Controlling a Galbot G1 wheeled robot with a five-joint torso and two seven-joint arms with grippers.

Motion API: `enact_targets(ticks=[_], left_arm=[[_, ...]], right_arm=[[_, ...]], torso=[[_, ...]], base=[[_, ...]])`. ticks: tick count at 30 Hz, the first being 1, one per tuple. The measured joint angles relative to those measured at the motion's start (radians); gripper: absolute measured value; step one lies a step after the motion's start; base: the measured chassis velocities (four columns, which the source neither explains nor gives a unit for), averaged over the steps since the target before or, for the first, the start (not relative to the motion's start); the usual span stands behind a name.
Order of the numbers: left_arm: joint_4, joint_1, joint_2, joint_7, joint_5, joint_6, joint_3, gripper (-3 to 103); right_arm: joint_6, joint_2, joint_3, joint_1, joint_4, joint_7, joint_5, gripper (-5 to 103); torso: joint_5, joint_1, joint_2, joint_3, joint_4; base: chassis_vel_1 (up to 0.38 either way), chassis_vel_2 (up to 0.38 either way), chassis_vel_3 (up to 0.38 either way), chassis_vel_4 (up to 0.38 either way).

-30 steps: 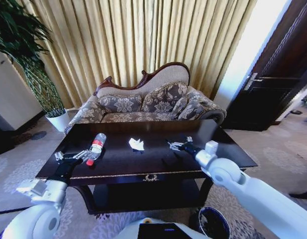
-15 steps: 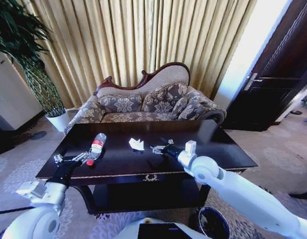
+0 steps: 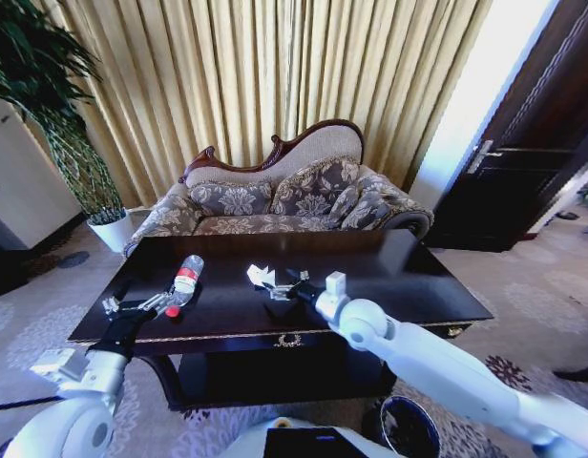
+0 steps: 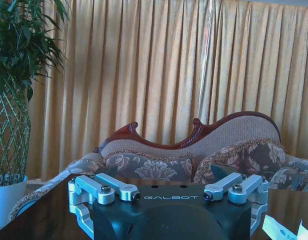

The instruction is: Move to the front of the table and place the trash on the table into the trash bin.

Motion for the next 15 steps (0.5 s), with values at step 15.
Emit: enact_targets(ticks=[15], left_arm=[[0.000,-0.003,0.000,-0.005,-0.002,-0.011,-0.003,100]], right_arm=[[-0.010,0.060,-0.070,0.083,-0.072,0.023,0.002,100]], torso=[[0.0001,0.000,0.000,0.000,0.0000]], base=[[0.000,0.000,0.000,0.000]])
